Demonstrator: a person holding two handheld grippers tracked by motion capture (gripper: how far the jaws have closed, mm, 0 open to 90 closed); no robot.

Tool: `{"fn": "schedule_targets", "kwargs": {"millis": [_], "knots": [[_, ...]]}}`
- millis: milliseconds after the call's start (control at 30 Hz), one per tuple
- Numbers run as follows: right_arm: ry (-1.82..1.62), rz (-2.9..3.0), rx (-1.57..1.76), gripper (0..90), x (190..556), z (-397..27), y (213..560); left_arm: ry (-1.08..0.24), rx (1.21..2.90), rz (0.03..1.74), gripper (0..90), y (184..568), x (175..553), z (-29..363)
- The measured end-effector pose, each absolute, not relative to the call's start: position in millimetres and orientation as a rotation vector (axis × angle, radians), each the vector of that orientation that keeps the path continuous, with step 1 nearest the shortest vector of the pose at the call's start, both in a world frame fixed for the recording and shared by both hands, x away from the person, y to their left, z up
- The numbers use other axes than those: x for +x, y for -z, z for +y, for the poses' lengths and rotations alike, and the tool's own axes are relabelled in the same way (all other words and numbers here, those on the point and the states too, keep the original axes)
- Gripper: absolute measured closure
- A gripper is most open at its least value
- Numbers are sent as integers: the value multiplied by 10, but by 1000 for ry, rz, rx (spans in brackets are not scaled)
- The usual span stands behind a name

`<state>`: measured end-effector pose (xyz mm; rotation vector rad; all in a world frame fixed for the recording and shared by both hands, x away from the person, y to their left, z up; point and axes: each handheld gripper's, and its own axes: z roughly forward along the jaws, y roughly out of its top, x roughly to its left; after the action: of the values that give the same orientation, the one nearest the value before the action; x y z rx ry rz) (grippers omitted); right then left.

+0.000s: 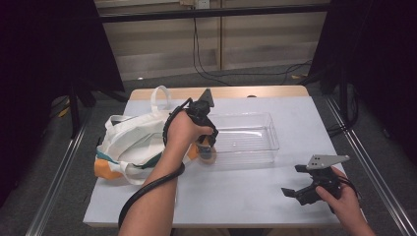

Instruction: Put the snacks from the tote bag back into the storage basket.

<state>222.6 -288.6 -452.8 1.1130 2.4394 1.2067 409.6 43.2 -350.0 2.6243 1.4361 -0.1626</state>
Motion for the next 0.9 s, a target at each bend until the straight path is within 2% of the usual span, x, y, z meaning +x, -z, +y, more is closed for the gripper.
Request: {"fn": "schedule_targets", "kwargs": {"millis": [900], "knots": [[-1206, 2443, 1110, 10, 2220, -2882, 4528, 92, 2615, 1408, 299, 3525, 4091, 345]]}}
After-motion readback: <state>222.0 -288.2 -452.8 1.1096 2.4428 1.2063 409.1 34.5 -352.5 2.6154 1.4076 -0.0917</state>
